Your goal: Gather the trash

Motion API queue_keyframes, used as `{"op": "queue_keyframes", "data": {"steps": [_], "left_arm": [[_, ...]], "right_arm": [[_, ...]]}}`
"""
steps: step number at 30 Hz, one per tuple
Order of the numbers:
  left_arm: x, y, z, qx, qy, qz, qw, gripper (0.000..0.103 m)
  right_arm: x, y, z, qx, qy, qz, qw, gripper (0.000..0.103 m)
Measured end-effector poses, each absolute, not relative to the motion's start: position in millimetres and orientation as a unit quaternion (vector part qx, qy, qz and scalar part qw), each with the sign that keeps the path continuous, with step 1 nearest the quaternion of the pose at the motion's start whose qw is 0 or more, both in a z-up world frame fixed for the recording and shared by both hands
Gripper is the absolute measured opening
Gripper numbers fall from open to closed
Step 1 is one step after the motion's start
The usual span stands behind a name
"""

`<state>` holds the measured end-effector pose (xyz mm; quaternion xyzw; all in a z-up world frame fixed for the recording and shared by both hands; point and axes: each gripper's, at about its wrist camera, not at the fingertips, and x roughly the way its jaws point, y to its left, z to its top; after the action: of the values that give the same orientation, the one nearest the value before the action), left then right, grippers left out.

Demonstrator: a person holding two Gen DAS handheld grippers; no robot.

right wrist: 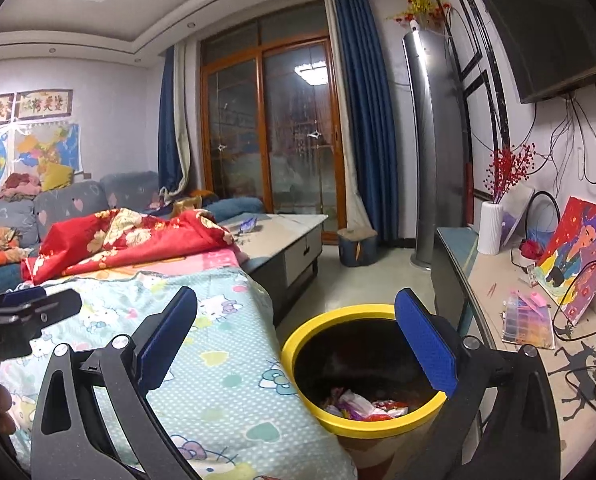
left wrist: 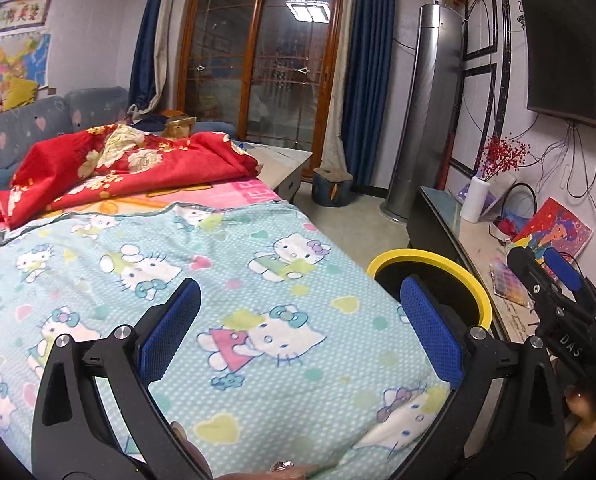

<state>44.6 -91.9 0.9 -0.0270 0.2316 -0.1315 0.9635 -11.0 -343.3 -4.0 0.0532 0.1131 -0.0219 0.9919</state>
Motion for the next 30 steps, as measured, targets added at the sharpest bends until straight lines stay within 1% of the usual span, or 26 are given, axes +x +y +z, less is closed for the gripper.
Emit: {"op": "queue_keyframes", "data": {"steps": [10, 30], "left_arm": [[40, -82, -4, -0.041, 0.232, -0.125, 0.964, 0.092], [36, -85, -3, -0.041, 0.235, -0.131, 0.962, 0.092]], "right_arm": [[-16, -327, -12, 0.042, 0.109, -0.018, 0.993, 0.096], [-14, -326, -17, 0.046, 0.115, -0.022, 0.992, 0.096]]}}
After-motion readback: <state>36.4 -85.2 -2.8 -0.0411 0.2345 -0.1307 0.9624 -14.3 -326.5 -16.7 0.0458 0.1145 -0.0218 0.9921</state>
